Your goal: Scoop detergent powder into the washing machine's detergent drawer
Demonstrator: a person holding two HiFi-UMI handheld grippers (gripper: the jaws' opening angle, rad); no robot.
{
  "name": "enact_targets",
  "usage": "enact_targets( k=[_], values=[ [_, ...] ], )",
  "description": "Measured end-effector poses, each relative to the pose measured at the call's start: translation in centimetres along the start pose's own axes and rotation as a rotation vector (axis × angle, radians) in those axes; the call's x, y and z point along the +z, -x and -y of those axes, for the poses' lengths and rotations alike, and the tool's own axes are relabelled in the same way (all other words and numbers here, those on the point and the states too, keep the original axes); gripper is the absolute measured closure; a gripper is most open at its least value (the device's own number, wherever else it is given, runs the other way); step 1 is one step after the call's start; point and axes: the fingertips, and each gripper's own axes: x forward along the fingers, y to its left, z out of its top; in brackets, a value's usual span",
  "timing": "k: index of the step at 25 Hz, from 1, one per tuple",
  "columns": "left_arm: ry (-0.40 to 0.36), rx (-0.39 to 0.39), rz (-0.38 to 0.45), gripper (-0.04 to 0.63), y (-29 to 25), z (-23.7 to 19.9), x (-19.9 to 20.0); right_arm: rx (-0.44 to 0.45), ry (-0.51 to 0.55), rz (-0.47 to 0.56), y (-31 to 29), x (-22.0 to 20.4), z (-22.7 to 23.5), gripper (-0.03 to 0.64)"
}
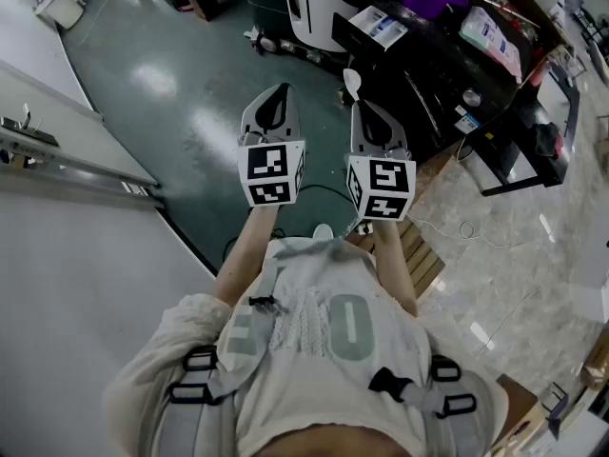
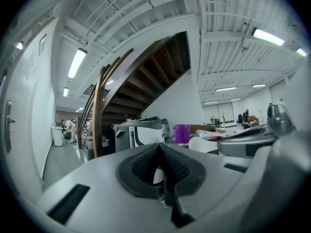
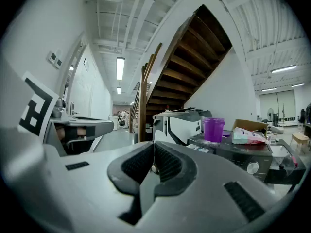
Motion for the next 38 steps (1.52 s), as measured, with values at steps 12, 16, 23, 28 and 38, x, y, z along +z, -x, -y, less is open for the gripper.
enact_targets(
  k=[12, 16, 23, 28, 38],
  values=[
    [0.006, 0.022, -0.031, 0.575, -0.7, -0.7, -1.4, 0.016, -0.043, -0.023, -1.7, -1.2, 0.8, 0.607],
    [0.016, 0.036, -0.033, 0.575, -0.9, -1.4, -1.7, 0.001, -0.033, -0.027, -2.4, -1.7, 1.3, 0.607],
    [0.019, 0.012, -0.014, 0.575, -4.8, -1.3, -1.4, -0.015, -0.045, -0.026, -4.7, -1.6, 3.5, 0.607],
    [0.017, -0.012, 0.0, 0.575, -9.2, -1.5, -0.5, -0.023, -0.029, -0.006, -8.1, -0.2, 5.6, 0.607],
    [0.06, -0.114, 0.004, 0.575, -22.3, -2.0, 0.6, -0.065, -0.001, 0.002, -17.4, 3.1, 11.4, 0.606]
  ],
)
